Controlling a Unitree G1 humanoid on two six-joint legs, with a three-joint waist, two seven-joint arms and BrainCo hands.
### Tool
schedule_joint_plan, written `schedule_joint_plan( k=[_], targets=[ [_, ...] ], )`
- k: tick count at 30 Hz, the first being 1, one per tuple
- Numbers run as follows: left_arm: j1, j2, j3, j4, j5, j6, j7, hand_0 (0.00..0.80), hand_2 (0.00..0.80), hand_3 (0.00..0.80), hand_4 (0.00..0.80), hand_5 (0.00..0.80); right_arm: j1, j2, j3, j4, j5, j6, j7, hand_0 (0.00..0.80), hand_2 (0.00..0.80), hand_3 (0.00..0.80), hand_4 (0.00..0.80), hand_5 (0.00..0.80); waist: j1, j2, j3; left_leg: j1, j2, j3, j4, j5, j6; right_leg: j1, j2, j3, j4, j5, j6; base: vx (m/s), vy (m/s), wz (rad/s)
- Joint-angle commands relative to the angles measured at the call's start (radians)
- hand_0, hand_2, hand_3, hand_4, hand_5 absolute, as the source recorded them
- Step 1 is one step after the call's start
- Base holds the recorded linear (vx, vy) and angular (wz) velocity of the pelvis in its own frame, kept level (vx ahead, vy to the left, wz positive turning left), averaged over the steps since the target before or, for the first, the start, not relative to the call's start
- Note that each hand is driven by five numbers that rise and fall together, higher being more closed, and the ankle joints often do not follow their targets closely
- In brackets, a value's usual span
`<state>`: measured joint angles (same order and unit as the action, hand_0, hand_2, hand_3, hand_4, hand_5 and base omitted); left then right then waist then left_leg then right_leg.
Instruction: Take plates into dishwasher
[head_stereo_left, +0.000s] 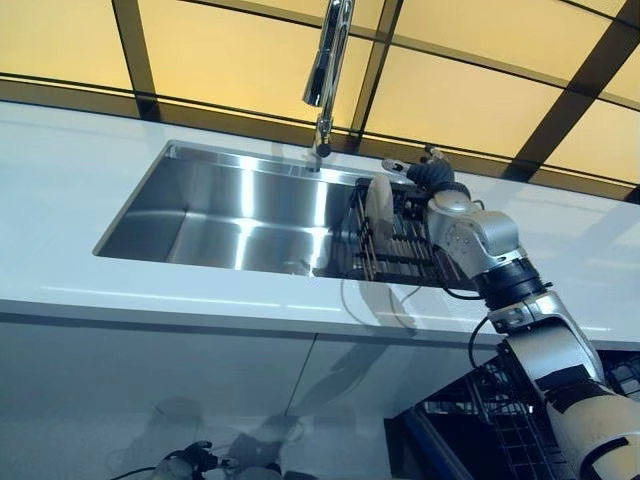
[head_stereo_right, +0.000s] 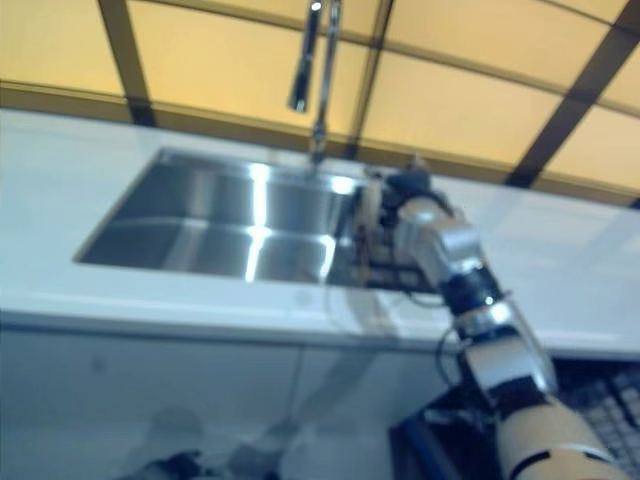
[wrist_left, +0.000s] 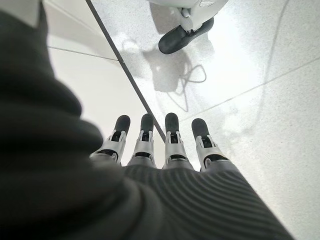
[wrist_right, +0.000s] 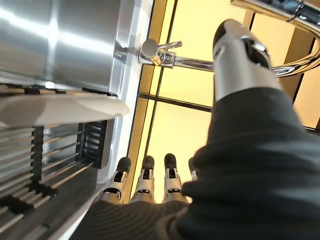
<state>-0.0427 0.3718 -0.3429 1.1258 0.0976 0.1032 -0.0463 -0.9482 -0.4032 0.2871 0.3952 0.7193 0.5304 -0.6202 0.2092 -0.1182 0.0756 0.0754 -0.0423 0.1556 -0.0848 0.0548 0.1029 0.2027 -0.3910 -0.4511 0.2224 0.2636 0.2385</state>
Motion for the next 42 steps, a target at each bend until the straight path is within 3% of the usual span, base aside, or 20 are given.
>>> schedule_joint_plan(
  k=[1,24,42],
  targets=[
    [-0.045,-0.024,-0.008,-0.004,-0.019,0.002,0.013,0.0,0.0,0.0,0.0,0.0,-0.088,-0.028,-0.029,-0.051,-0.013,-0.074,-0.049,0.0,0.0,0.0,0.0,0.0,0.018,0.002,-0.016,-0.006,-0.003,-0.011,-0.002,-0.076,-0.056,-0.072,-0.049,0.011,0.05,0.026,-0.002,-0.028,0.037,0.01],
    [-0.052,-0.044,-0.013,0.009,-0.022,0.005,0.018,0.0,0.0,0.0,0.0,0.0,-0.043,0.018,-0.026,0.019,-0.059,-0.033,-0.05,0.0,0.0,0.0,0.0,0.0,0.029,0.008,-0.012,-0.018,-0.015,-0.039,-0.002,-0.069,-0.057,-0.076,-0.053,-0.003,0.054,0.029,0.002,-0.005,0.007,0.03],
    [-0.053,-0.043,0.0,0.018,-0.032,0.007,0.019,0.0,0.0,0.0,0.0,0.0,0.008,0.031,-0.005,0.086,-0.067,0.018,0.036,0.0,0.0,0.0,0.0,0.0,0.01,0.011,-0.012,-0.017,-0.011,-0.025,-0.002,-0.069,-0.057,-0.101,-0.055,0.01,0.058,0.025,0.002,-0.002,0.0,0.0]
  ],
)
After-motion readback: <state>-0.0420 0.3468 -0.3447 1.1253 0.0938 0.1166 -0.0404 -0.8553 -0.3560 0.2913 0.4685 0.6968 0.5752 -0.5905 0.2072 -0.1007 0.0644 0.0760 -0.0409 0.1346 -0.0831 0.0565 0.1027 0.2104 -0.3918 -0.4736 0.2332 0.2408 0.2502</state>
